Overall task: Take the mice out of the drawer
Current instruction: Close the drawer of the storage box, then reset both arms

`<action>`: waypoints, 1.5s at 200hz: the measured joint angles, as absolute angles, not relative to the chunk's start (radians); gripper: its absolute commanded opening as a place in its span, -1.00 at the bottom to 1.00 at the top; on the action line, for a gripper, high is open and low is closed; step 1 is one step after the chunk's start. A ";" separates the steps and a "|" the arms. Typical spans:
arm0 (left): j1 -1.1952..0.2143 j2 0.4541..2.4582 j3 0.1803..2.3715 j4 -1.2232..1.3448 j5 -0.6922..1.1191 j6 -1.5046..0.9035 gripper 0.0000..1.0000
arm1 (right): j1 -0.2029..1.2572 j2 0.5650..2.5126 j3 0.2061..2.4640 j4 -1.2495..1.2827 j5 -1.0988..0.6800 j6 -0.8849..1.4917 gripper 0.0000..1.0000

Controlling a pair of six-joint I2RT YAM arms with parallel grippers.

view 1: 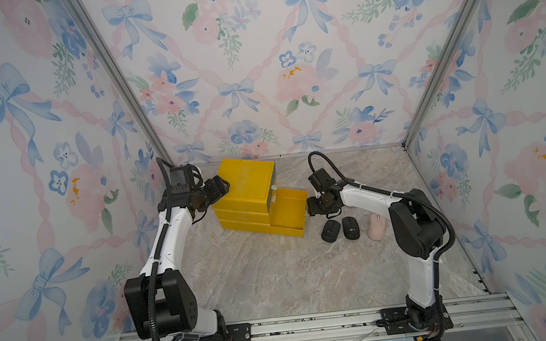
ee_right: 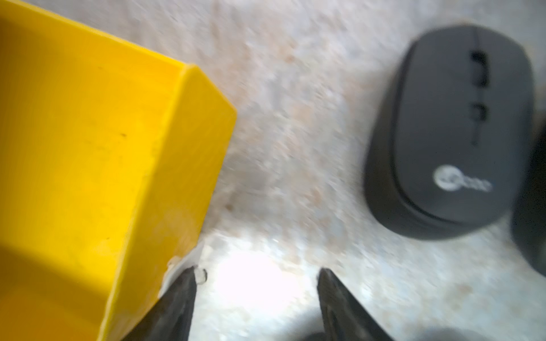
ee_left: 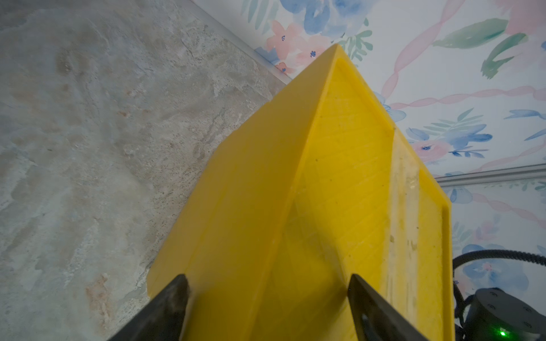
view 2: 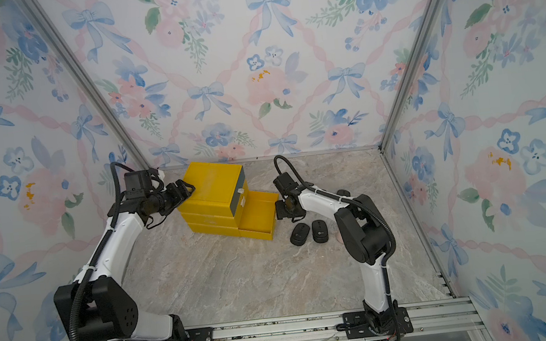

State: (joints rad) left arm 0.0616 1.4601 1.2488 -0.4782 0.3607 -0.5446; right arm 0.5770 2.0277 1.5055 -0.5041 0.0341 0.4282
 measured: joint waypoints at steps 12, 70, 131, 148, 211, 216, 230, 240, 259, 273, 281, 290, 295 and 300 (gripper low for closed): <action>0.038 1.464 1.252 -0.478 0.361 -0.542 0.68 | 0.596 2.053 1.539 -0.474 0.022 0.438 0.34; 0.006 1.473 1.254 -0.466 0.364 -0.542 0.65 | 0.642 2.177 1.660 -0.390 -0.054 0.472 0.40; 0.106 1.411 1.242 -0.492 0.361 -0.531 0.96 | 0.518 1.761 1.306 -0.357 -0.030 0.417 0.80; 0.165 1.315 1.234 -0.498 0.320 -0.515 0.95 | 0.426 1.554 1.223 -0.364 0.060 0.393 0.97; 0.216 1.074 0.791 -0.230 -0.128 -0.501 0.96 | -0.029 1.215 0.677 -0.064 0.419 0.316 0.93; 0.209 1.078 0.706 -0.173 -0.170 -0.502 0.96 | -0.033 1.235 0.630 -0.030 0.428 0.301 0.92; 0.179 1.079 0.487 -0.025 -0.248 -0.500 0.96 | -0.030 1.283 0.512 0.074 0.430 0.260 0.93; 0.147 1.084 0.376 0.044 -0.285 -0.489 0.96 | -0.022 1.312 0.465 0.138 0.425 0.234 0.93; 0.046 1.110 0.241 0.254 -0.357 -0.403 0.96 | 0.019 1.365 0.453 0.268 0.412 0.178 0.92; 0.001 1.158 0.201 0.421 -0.362 -0.336 0.96 | 0.049 1.413 0.466 0.398 0.393 0.139 0.93; -0.008 1.181 0.193 0.498 -0.361 -0.303 0.96 | 0.058 1.444 0.479 0.448 0.383 0.121 0.92; -0.013 1.205 0.181 0.607 -0.356 -0.271 0.96 | 0.068 1.479 0.491 0.507 0.366 0.098 0.93; -0.013 1.217 0.173 0.669 -0.346 -0.257 0.96 | 0.075 1.492 0.490 0.541 0.359 0.084 0.93; -0.013 1.232 0.167 0.732 -0.336 -0.241 0.96 | 0.078 1.498 0.484 0.568 0.345 0.072 0.93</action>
State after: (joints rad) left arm -0.0128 1.2324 0.1669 0.7319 -0.3355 -0.2413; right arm 0.0784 1.4982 0.4843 0.5682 0.3454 0.0719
